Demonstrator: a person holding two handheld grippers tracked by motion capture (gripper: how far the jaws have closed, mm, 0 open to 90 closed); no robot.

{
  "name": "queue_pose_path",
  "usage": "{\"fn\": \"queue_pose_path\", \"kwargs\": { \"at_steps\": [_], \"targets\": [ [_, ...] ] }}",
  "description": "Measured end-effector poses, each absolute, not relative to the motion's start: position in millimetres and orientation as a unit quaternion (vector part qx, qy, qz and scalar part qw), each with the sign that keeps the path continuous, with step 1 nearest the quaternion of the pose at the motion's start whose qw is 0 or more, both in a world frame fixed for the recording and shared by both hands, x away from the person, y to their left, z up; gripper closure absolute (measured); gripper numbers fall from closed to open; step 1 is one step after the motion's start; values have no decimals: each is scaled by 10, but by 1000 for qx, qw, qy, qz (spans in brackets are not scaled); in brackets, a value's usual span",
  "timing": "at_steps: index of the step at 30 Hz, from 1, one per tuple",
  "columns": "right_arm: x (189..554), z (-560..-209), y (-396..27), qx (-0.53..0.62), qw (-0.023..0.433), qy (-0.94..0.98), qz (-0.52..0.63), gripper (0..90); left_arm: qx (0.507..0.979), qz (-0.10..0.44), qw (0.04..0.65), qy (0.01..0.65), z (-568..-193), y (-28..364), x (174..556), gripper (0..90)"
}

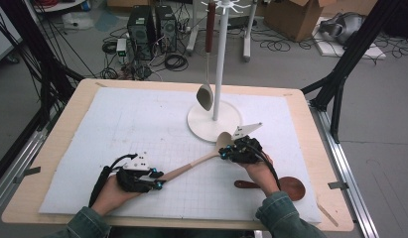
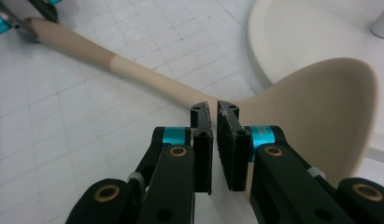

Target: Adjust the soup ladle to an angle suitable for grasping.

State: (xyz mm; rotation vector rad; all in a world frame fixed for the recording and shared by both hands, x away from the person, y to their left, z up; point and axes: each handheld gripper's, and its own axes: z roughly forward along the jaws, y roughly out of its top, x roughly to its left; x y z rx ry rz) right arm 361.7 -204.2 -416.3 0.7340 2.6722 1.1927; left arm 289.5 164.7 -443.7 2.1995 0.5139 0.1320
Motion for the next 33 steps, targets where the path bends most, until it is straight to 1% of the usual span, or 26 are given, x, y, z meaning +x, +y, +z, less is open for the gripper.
{"fn": "queue_pose_path", "kwargs": {
  "at_steps": [3, 8, 16, 23, 33],
  "targets": [
    [3601, -4163, -2005, 234, 50, 886, 396, 813, 877, 47, 431, 205, -4427, 1673, 2901, 676],
    [3579, -4131, -1927, 215, 43, 890, 399, 771, 877, 39, 435, 200, -4399, 1714, 2900, 676],
    [3512, -4035, -1760, 173, 29, 898, 402, 699, 883, 29, 435, 175, -4267, 1781, 2914, 676],
    [3453, -4027, -1642, 147, 15, 909, 391, 605, 882, 16, 443, 160, -4206, 1803, 2915, 675],
    [3431, -4052, -1535, 120, 15, 924, 364, 554, 883, 4, 449, 137, -4128, 1783, 2933, 674]
  ]
}}
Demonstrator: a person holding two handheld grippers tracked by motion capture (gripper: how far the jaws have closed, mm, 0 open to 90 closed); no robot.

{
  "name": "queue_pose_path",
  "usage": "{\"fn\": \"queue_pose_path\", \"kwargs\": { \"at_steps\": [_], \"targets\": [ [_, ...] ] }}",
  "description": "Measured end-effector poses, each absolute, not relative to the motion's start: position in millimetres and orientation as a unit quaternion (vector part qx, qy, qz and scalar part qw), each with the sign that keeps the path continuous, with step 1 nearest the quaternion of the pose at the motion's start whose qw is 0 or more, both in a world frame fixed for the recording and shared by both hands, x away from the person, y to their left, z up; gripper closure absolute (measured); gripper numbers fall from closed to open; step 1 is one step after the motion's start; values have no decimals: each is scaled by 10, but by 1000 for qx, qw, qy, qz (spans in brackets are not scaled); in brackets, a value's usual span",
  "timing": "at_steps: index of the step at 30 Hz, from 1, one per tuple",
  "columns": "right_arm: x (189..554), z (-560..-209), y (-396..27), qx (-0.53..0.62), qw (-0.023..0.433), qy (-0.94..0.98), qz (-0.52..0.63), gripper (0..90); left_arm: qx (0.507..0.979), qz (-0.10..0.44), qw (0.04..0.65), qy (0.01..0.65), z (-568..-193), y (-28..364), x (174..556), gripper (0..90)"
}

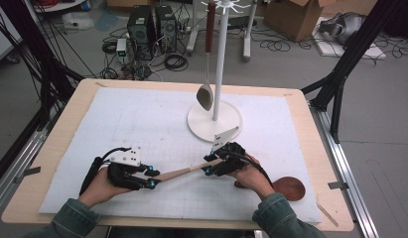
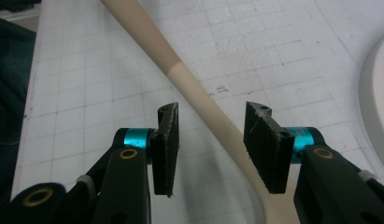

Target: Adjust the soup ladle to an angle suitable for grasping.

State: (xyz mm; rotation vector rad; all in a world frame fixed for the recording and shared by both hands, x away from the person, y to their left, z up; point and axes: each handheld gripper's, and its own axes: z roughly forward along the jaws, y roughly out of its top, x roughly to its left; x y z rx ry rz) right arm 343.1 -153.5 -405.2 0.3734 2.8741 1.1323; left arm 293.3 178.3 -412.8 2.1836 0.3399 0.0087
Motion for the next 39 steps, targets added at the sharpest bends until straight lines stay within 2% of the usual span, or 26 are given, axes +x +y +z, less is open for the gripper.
{"fn": "queue_pose_path", "kwargs": {
  "at_steps": [8, 26, 30, 39],
  "targets": [
    [3479, -4105, -1393, 98, 11, 936, 339, 543, 878, 3, 460, 135, -4042, 1780, 3000, 676],
    [3547, -4115, -1283, 57, 26, 948, 313, 696, 868, 16, 467, 169, -4011, 1814, 3121, 675],
    [3525, -4110, -1282, 37, 17, 950, 310, 735, 866, 16, 467, 178, -4017, 1822, 3144, 617],
    [3527, -4078, -1304, 23, 14, 947, 321, 771, 854, 20, 481, 200, -3999, 1892, 3186, 548]
  ]
}}
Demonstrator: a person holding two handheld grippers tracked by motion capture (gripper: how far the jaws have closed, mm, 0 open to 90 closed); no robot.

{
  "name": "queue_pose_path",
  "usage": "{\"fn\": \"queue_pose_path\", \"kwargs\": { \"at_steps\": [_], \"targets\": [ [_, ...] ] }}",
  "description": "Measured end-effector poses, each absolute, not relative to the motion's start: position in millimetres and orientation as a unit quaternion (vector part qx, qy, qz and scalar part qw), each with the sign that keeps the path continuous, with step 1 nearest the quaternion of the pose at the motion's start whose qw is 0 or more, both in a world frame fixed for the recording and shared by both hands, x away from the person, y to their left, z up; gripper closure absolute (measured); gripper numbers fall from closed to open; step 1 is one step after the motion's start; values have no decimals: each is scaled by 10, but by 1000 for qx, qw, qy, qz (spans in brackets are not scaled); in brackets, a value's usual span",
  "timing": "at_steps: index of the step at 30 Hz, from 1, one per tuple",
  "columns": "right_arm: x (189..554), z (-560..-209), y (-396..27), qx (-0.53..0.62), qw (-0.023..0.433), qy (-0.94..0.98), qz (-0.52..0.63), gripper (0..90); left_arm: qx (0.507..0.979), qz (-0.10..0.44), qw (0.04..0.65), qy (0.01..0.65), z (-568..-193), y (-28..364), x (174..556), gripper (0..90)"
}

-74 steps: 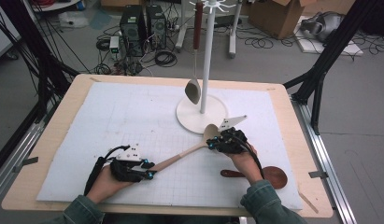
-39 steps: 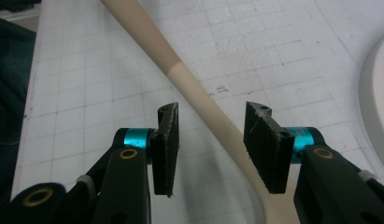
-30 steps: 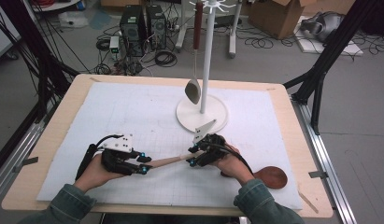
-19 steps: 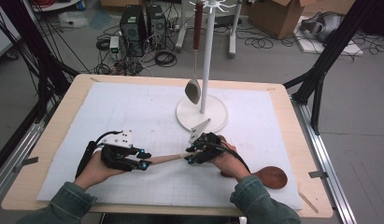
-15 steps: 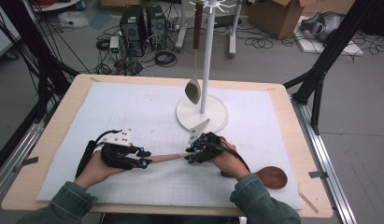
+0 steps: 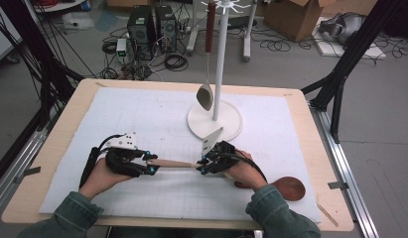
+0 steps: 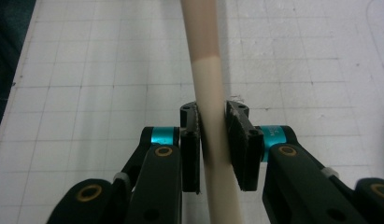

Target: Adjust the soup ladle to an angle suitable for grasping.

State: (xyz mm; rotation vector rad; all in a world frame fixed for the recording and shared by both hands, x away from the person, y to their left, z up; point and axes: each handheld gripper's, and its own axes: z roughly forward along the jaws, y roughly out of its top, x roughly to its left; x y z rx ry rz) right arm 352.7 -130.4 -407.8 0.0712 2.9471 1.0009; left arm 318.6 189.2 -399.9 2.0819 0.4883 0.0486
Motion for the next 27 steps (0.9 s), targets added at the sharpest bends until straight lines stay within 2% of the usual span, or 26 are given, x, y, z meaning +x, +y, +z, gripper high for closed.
{"fn": "queue_pose_path", "kwargs": {
  "at_steps": [10, 27],
  "targets": [
    [3550, -4072, -1323, 21, 10, 943, 333, 784, 835, 28, 502, 223, -3957, 2019, 3236, 432],
    [3579, -4065, -1369, 28, 5, 939, 343, 785, 815, 58, 526, 236, -3775, 2186, 3243, 408]
  ]
}}
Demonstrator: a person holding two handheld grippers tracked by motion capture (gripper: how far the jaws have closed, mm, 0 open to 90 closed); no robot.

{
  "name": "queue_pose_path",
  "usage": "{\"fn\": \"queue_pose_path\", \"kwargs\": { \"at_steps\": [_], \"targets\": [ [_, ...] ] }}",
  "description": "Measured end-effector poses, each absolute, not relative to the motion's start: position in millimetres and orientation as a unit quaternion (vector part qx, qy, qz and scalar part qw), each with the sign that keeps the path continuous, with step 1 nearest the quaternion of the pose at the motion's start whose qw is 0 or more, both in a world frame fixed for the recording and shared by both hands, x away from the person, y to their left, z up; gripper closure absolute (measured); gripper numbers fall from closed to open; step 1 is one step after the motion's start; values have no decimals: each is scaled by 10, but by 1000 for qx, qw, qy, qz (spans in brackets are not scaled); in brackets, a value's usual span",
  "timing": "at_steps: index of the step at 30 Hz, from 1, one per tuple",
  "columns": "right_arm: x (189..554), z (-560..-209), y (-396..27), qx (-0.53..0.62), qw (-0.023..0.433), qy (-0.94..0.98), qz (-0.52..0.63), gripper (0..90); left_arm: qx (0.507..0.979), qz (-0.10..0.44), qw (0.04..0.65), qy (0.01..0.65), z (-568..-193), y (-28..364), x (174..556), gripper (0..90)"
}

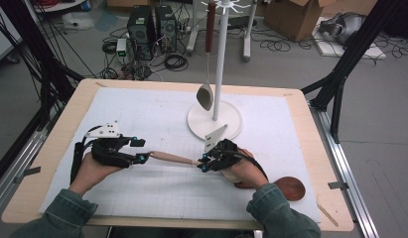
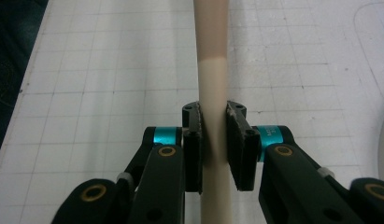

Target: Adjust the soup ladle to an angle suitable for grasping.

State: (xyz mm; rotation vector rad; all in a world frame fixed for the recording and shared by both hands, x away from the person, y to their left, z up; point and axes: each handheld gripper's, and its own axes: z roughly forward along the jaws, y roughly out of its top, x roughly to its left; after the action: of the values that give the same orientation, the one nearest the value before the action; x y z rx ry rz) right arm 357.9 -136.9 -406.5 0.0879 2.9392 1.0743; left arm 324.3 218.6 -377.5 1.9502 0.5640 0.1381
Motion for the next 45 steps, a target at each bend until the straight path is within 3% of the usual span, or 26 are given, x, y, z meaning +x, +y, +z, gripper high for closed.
{"fn": "queue_pose_path", "kwargs": {
  "at_steps": [19, 45],
  "targets": [
    [3601, -4006, -1439, 42, 17, 929, 368, 786, 809, 68, 529, 246, -3722, 2303, 3255, 405],
    [3564, -3873, -1263, 103, 11, 892, 440, 786, 816, 62, 523, 238, -3628, 2015, 3305, 458]
  ]
}}
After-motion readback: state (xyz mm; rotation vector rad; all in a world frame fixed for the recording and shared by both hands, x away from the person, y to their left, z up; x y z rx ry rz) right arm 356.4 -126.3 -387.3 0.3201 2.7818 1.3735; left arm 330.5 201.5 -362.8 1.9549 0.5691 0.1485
